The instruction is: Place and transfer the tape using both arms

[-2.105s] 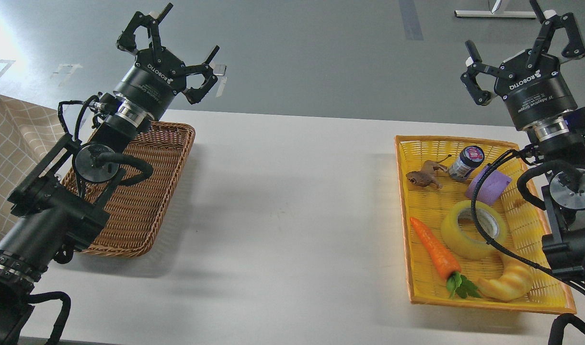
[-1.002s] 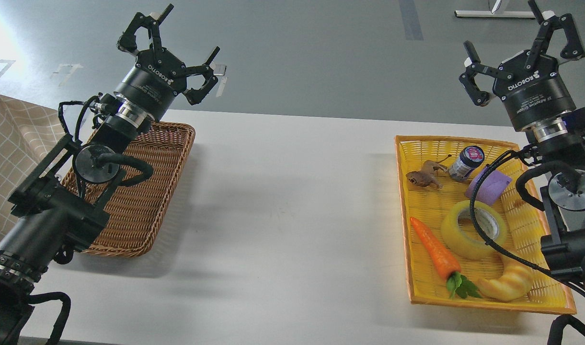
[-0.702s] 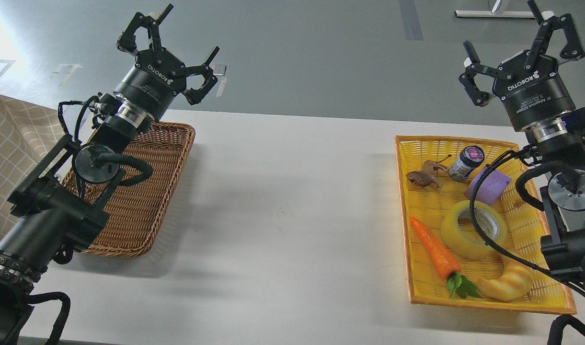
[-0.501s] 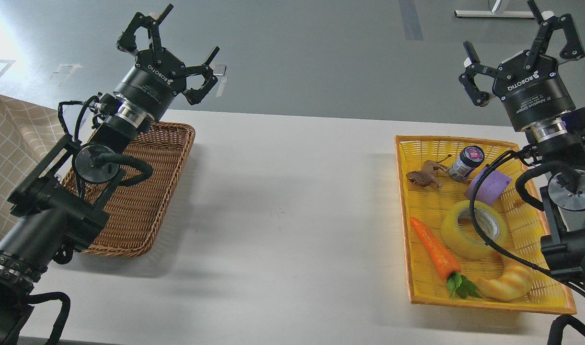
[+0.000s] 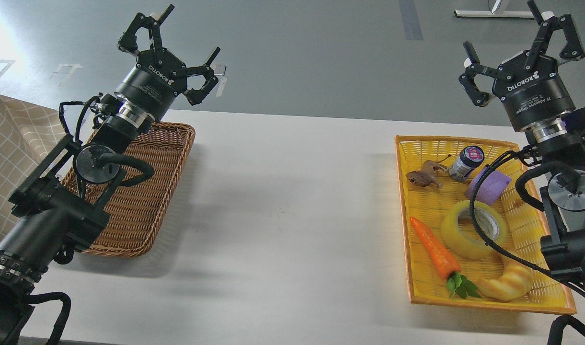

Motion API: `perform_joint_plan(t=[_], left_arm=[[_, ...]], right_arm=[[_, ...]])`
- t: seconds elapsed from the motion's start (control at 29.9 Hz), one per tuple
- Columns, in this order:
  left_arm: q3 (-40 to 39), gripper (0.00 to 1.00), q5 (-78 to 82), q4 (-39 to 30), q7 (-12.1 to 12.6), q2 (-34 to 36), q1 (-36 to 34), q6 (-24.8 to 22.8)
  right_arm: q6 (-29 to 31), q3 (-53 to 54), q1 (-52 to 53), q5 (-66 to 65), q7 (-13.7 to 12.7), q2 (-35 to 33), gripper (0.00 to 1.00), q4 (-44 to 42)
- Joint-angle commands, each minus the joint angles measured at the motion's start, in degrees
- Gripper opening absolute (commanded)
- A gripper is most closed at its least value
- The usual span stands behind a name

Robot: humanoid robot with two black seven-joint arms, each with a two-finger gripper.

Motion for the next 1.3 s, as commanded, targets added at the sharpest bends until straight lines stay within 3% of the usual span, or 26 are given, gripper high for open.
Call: perform_joint_plan(t=[0.0,1.27], left_arm=[[-0.02,0.98,0.08,-0.01,0.01,0.03,0.00,0.00],[1.12,0.98,0.96,-0.01,0.54,0.91,-0.27,0.00]], right_arm=[[0.00,0.00,-0.01,0.00,0.00,0.00,1.00,0.01],[0.00,-0.79,0.25,-0.35,-0.44,-1.05,1.00,0.80]])
